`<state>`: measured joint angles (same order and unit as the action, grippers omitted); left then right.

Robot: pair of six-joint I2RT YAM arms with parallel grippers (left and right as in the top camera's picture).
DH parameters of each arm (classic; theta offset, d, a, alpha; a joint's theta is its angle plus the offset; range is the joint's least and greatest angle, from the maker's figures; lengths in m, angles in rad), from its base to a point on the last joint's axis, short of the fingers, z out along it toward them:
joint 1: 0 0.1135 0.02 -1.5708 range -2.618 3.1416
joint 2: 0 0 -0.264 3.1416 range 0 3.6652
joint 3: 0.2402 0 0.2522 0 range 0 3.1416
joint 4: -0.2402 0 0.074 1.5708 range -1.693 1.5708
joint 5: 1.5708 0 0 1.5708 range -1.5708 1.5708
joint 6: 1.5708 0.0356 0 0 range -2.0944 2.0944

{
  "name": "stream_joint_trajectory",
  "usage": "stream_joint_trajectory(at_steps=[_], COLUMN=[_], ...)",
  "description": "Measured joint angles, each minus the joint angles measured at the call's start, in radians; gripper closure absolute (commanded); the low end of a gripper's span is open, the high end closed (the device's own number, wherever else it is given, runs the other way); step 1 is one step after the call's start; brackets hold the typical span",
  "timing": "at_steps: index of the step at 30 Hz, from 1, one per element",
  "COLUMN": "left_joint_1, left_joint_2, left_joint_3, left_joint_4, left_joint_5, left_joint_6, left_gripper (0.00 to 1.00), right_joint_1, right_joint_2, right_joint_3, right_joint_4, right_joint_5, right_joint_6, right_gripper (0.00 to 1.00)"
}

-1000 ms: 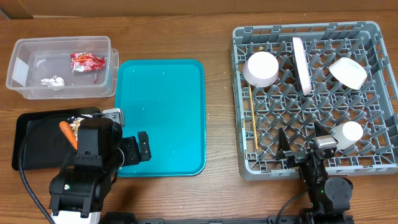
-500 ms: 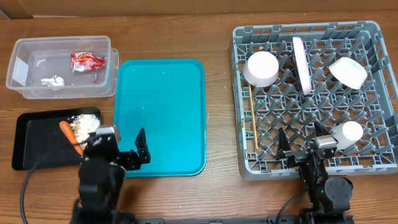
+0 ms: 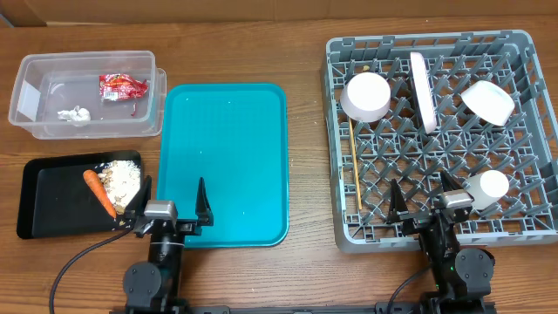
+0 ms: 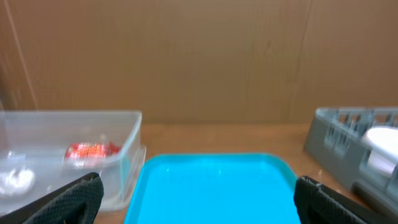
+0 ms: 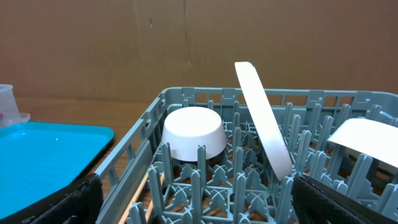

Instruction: Sort waste into correct bins and load items into the dishwasher

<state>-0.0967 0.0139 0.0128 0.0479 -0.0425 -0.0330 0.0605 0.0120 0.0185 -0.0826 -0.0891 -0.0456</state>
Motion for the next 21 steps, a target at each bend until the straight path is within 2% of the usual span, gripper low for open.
stream_joint_trajectory(at_steps=[2,21], left_joint_1=[0.000,0.000], left_joint_2=[-0.001,-0.001], left_joint_3=[-0.005,-0.005], left_joint_4=[-0.126,-0.126], left_joint_5=[0.001,0.024], left_joint_6=[0.011,0.011], left_gripper=[0.00,0.00], right_joint_1=[0.000,0.000], right_joint_2=[0.000,0.000], right_joint_3=[0.000,0.000], right_joint_4=[0.001,0.000], right_joint_5=[0.000,0.000], right_joint_6=[0.000,0.000], right_gripper=[0.00,0.00])
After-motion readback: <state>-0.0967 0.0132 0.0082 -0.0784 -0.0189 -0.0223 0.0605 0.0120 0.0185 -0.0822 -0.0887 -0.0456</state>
